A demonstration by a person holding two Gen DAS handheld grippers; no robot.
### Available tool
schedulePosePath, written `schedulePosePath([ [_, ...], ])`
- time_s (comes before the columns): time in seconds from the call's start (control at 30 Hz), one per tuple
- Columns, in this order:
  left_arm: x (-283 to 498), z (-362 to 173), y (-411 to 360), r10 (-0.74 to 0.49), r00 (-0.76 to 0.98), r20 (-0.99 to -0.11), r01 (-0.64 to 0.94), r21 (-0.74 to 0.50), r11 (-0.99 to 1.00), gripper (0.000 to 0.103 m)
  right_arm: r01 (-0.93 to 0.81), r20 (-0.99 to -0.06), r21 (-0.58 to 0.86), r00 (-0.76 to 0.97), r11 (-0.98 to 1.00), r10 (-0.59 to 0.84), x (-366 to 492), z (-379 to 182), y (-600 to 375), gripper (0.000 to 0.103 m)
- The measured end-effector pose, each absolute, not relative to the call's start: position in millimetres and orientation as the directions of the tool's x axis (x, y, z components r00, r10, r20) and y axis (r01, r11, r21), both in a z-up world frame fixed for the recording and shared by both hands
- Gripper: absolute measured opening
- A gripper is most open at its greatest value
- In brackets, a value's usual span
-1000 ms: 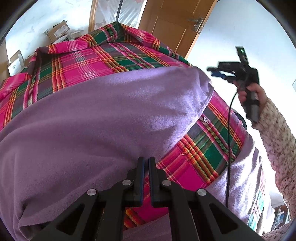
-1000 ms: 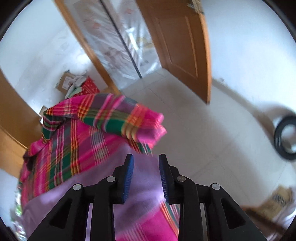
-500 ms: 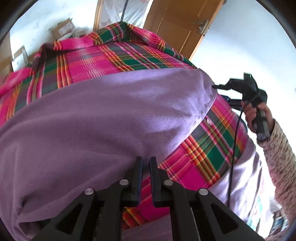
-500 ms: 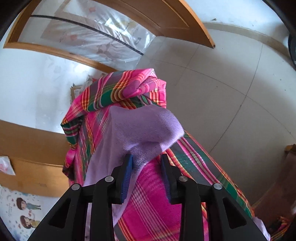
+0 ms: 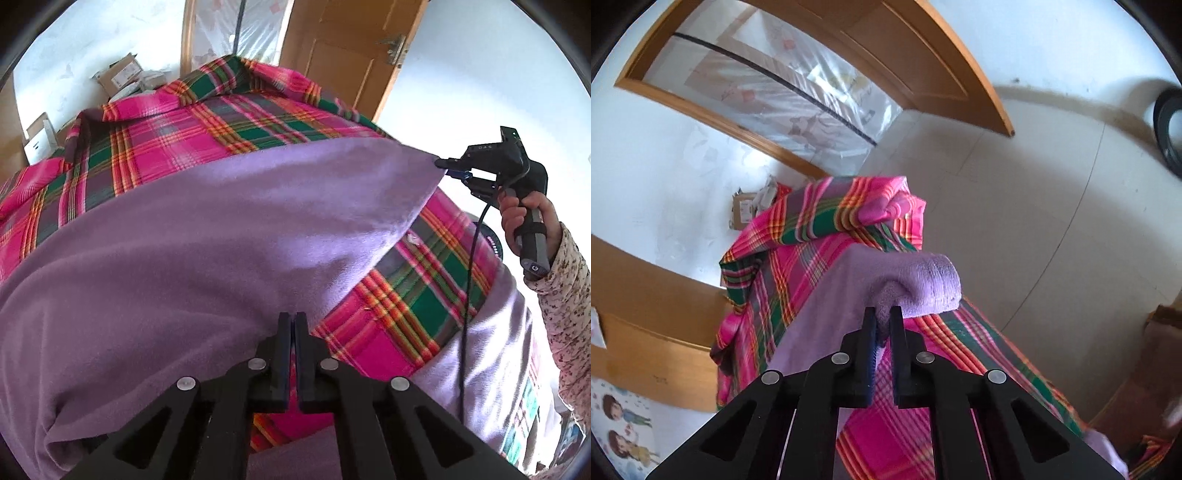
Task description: Fold clothes
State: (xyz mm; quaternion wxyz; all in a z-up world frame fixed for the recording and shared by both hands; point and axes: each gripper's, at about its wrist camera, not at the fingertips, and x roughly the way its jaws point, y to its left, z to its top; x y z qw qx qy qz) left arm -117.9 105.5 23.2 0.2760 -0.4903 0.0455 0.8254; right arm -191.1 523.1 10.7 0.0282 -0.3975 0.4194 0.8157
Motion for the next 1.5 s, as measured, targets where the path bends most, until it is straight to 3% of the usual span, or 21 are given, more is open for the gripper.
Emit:
schedulePosePath([
  [0.27,-105,36,102,0.451,-0.349,-0.821,-0.534,-0.221,-0.816,0.001,-0.38,-0.679,0.61,-0.703,-0.695,-0.212,-159,33,519,0.006],
  [0.5,-102,20,104,0.441,-0.305,-0.844,-0.528,-0.236,-0.816,0.001,-0.446,-0.734,0.567,-0.655,-0.692,-0.18,-147,-5,522,0.006],
  [0.7,-107,13,100,0.451,-0.283,-0.847,-0.505,-0.268,-0.82,0.001,-0.467,-0.729,0.576,-0.664,-0.671,-0.164,-146,-12,524,0.007],
  [1.03,-98,52,56,0.517,-0.375,-0.77,-0.438,-0.344,-0.83,0.008,-0.491,-0.752,0.5,-0.655,-0.713,-0.076,-133,11,520,0.014],
  [1.27,-79,74,-18,0.454,-0.482,-0.749,-0.285,-0.356,-0.89,0.011,-0.379,-0.692,0.424,-0.721,-0.823,-0.024,-108,66,492,0.014],
  [1.43,-55,78,-72,0.373,-0.533,-0.759,-0.175,-0.333,-0.927,0.012,-0.206,-0.627,0.377,-0.774,-0.903,-0.086,-87,114,449,0.014],
  [1.5,-45,76,-89,0.343,-0.541,-0.768,-0.138,-0.321,-0.937,0.014,-0.106,-0.617,0.343,-0.775,-0.933,-0.139,-79,129,423,0.023],
])
